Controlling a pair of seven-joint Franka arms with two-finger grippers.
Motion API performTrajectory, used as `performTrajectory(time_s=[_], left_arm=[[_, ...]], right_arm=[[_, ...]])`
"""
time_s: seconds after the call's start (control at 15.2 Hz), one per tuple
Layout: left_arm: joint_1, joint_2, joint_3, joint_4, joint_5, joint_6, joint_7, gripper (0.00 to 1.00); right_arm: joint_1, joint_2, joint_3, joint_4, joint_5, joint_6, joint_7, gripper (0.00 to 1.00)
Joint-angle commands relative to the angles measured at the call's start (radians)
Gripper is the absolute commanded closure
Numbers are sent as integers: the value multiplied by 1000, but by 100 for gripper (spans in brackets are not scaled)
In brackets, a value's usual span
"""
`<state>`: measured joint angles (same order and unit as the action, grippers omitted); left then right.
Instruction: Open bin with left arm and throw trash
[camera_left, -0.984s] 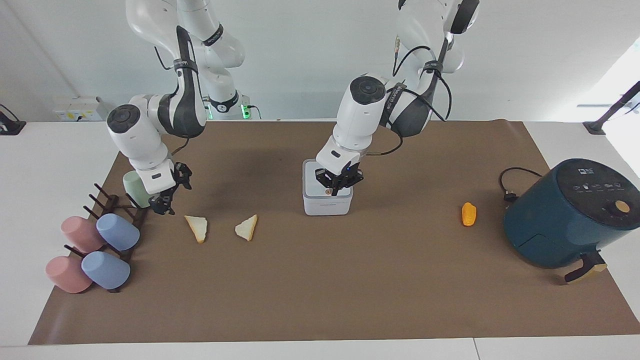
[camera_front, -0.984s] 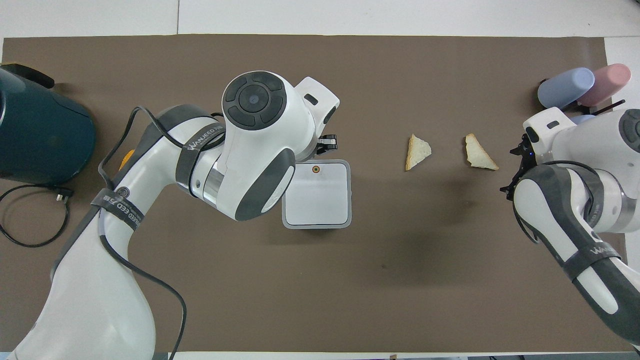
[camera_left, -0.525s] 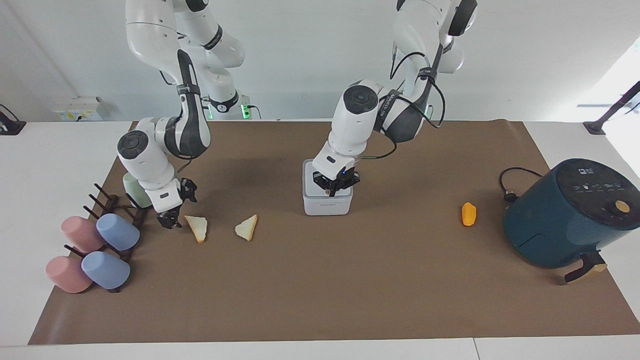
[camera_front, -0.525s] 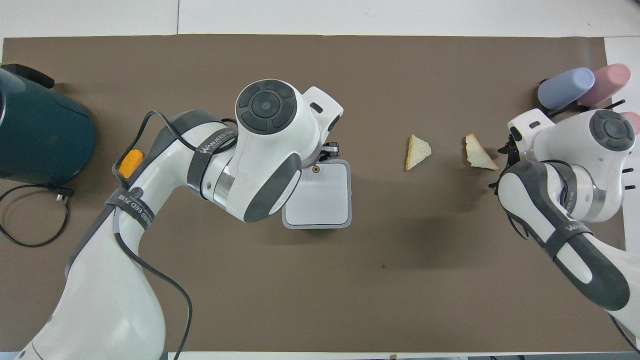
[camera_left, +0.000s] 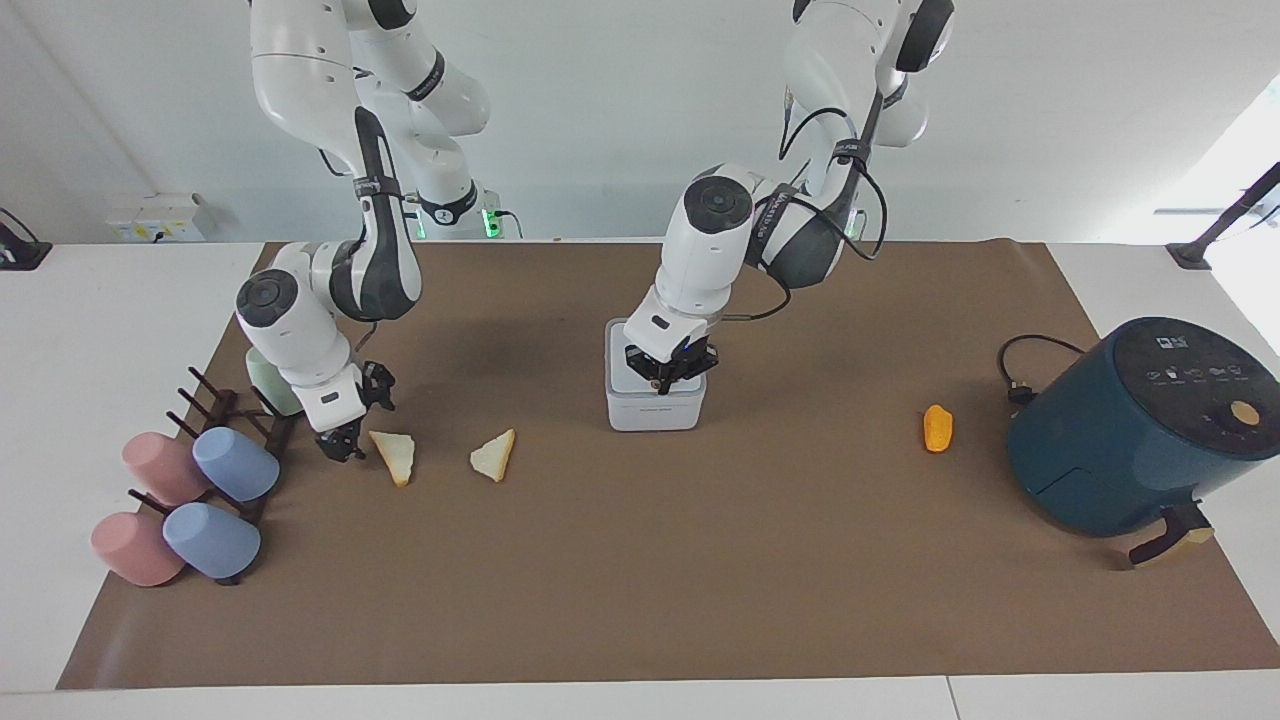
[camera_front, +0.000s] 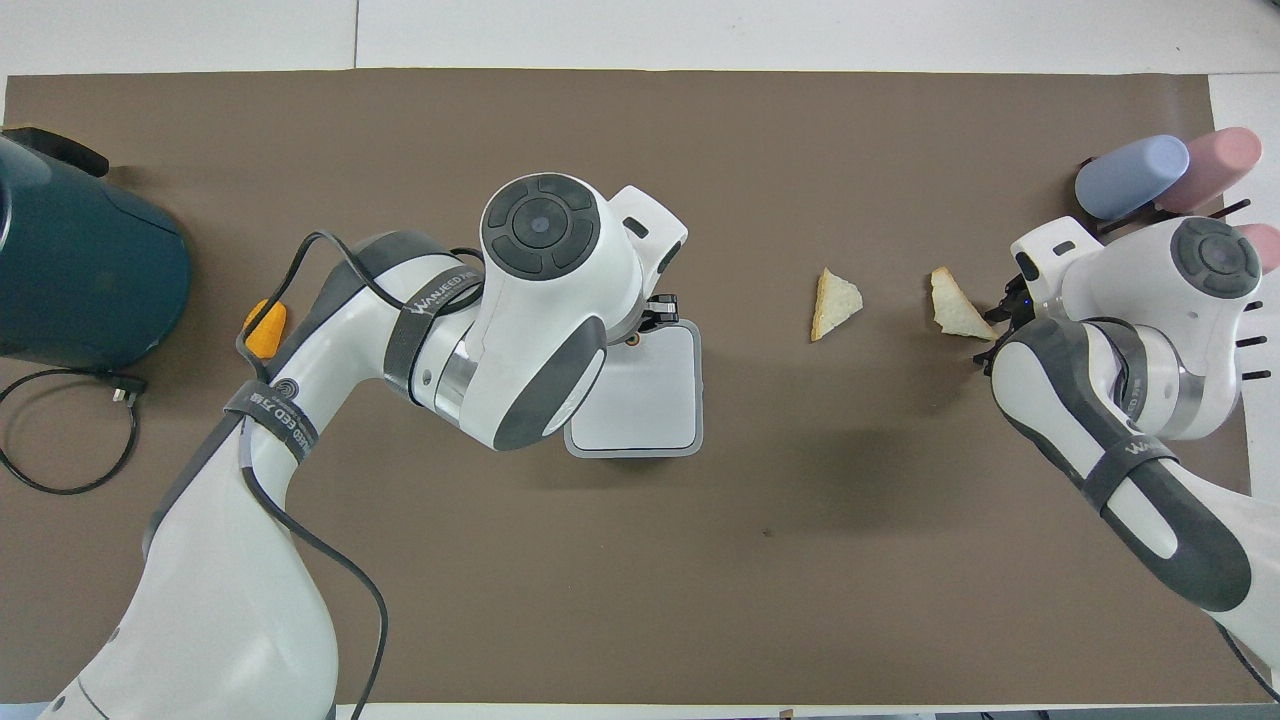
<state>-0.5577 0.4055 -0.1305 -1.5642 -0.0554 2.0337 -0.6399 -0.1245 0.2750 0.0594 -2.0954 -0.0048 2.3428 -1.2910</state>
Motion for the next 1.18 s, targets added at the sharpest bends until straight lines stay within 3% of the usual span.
performTrajectory(time_s=[0.0,0.39,0.66,1.11], left_arm=[[-19,-14,14,-43,5,33,-12,100],[-33,-16,14,-66,11,37,-12,100],[-45,-10,14,-80,26,43,-12,100],[-47,-13,14,-143,62,92,-12,100]], right_arm=[[-6,3,11,3,-6,7,-16,100],[-4,-10,11,5,-6,3,-11,100],[-4,-75,11,5,-6,-43,44,100],[-3,-206,17,11,-4,-186,314,100]])
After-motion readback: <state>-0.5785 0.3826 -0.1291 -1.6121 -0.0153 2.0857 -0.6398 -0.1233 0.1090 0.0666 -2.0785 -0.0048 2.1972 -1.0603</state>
